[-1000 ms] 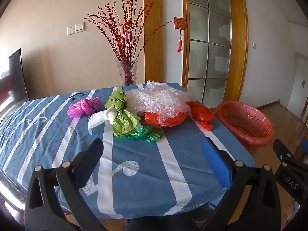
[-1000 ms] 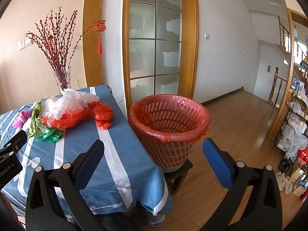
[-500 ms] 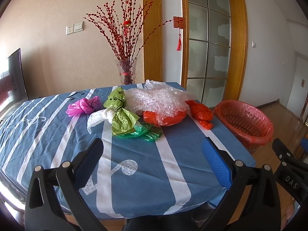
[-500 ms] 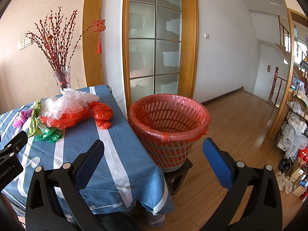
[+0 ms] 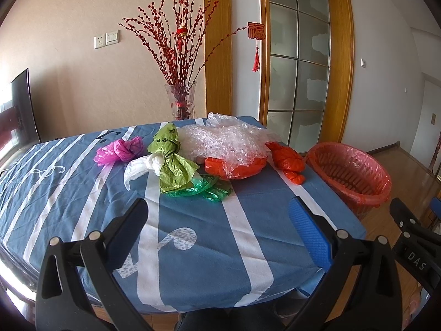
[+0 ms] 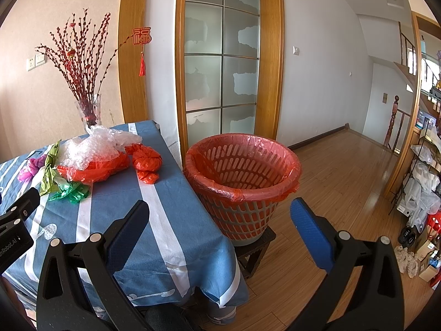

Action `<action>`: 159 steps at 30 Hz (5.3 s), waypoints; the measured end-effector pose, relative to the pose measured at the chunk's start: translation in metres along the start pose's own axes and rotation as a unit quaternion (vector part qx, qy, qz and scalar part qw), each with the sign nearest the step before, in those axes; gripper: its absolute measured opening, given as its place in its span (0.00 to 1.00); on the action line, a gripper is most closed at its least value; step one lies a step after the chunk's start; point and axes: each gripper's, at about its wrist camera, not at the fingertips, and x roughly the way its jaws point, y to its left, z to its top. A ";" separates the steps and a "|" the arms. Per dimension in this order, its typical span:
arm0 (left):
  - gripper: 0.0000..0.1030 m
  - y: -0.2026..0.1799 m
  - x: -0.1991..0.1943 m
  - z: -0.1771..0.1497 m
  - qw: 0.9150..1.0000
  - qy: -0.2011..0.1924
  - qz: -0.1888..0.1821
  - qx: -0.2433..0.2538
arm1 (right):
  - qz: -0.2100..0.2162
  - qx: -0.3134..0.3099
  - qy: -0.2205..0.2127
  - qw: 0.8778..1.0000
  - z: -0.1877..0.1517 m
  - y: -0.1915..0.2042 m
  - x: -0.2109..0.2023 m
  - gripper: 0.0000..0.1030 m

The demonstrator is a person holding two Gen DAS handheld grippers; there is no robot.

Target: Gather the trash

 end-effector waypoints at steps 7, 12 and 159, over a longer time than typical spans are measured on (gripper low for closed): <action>0.96 0.000 0.000 0.000 1.000 0.001 0.000 0.000 | 0.000 0.000 0.001 1.000 0.000 0.000 0.000 0.98; 0.96 0.000 0.000 0.000 1.000 0.001 0.000 0.000 | 0.000 0.000 0.001 1.000 0.000 0.000 0.000 0.98; 0.20 0.025 0.106 0.093 0.985 0.061 -0.151 -0.048 | 0.109 0.016 0.082 0.991 0.067 0.015 0.140 0.49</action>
